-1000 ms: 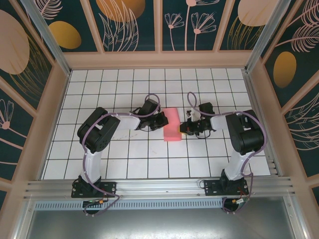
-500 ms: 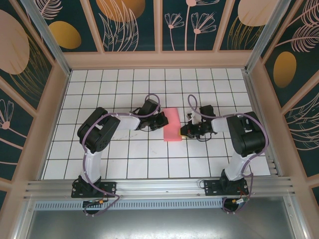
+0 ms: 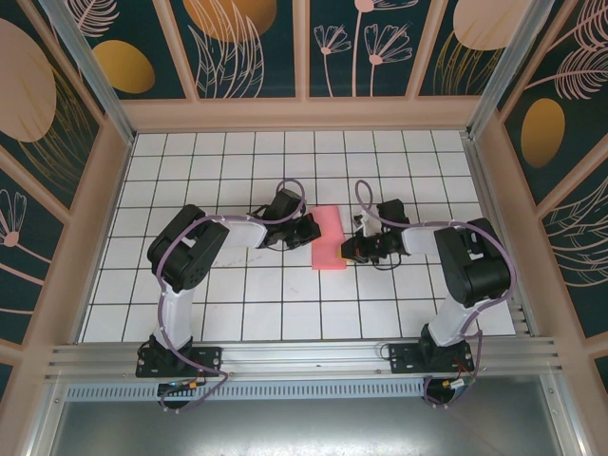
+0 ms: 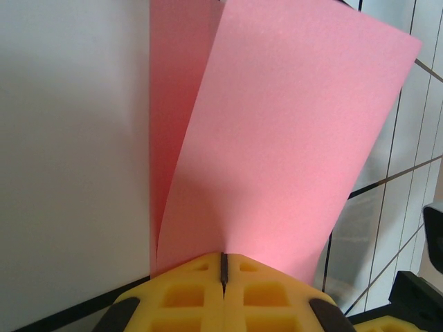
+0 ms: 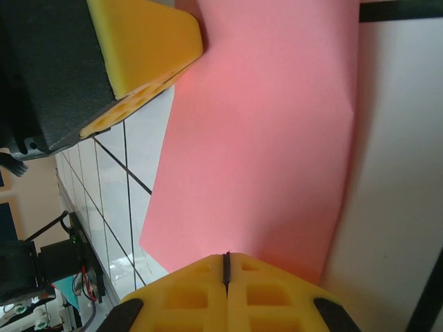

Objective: Fold a paper plane with a square sheet of paper (pick it up from the middle)
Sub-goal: Fold the square sheet of paper in half at the center of the table.

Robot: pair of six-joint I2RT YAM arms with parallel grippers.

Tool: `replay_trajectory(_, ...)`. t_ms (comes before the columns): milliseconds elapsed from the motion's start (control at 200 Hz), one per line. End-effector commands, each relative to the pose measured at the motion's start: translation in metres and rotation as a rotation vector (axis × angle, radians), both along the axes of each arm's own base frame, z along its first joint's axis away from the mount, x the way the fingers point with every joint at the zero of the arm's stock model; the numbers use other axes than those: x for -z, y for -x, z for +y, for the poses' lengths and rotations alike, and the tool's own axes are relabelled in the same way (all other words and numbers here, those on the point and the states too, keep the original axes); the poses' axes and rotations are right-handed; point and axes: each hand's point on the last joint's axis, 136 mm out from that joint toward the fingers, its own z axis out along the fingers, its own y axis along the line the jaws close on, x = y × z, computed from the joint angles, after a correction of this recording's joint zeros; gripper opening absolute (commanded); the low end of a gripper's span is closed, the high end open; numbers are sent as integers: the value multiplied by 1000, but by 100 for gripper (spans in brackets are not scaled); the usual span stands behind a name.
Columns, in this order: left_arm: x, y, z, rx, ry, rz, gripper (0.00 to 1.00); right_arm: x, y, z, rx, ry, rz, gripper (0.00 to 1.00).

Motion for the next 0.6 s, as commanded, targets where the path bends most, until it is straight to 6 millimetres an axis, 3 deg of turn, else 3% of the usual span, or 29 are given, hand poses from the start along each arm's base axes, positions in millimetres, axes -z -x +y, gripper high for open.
replay_trajectory(0, 43, 22, 19, 10, -112, 93, 0, 14, 15, -4, 0, 22, 49, 0)
replay_trajectory(160, 42, 21, 19, 10, -112, 92, 0, 34, 29, -12, 8, 62, 90, 0)
replay_trajectory(255, 42, 22, 19, 12, -112, 93, 0, 29, 25, -12, 15, 66, 77, 1)
replay_trajectory(470, 41, 22, 18, 14, -109, 92, 0, -3, 17, -3, -3, 4, 5, 1)
replay_trajectory(595, 41, 21, 18, 13, -109, 92, 0, 8, 22, -7, 5, 37, 27, 1)
